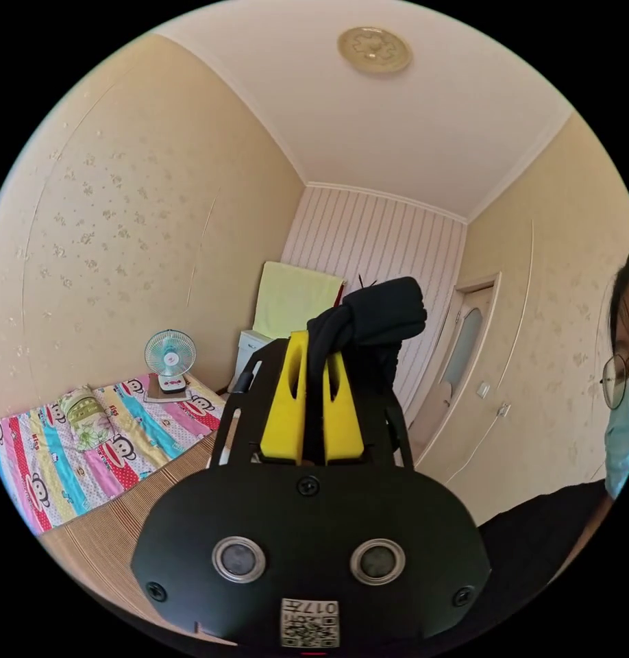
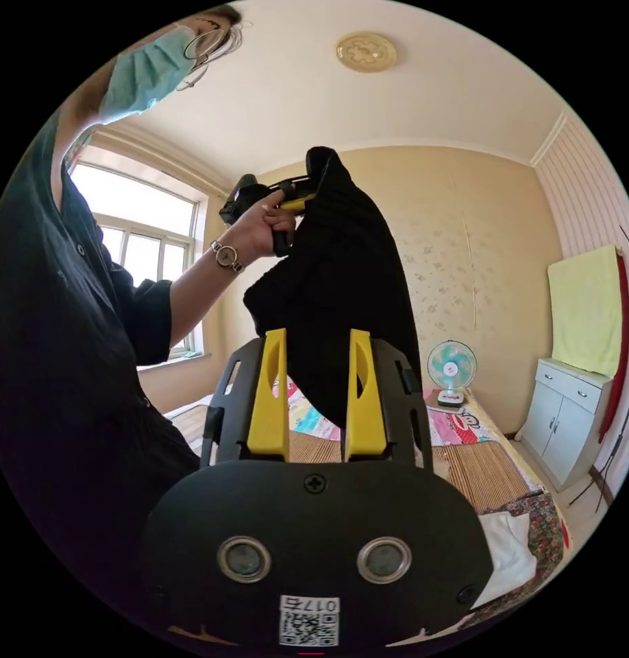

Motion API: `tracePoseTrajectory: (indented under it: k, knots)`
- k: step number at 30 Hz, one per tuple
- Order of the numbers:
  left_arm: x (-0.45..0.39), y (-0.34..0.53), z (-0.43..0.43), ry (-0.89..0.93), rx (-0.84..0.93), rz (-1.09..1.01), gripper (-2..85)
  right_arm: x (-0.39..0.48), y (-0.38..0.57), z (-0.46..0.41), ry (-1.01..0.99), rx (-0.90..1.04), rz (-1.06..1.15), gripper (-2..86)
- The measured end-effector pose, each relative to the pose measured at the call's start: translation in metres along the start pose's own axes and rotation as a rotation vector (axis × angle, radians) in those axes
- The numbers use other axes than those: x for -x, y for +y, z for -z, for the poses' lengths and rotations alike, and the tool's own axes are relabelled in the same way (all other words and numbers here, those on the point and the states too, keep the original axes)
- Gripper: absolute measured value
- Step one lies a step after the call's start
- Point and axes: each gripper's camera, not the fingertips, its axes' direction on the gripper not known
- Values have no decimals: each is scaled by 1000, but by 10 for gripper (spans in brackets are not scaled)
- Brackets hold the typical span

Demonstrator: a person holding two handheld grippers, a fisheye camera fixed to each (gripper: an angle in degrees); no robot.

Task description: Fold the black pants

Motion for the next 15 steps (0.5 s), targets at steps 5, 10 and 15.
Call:
tracePoseTrajectory:
  k: [5, 10, 15]
  knots:
    - [-36, -37, -14, 18, -60, 56, 10, 45, 2, -15, 76, -47, 141, 201]
    - [-66, -65, 2, 23, -106, 15, 12, 69, -13, -63, 371, 38, 405, 189]
    - [-59, -97, 46, -33, -160, 61, 18, 71, -61, -67, 443, -84, 507, 50]
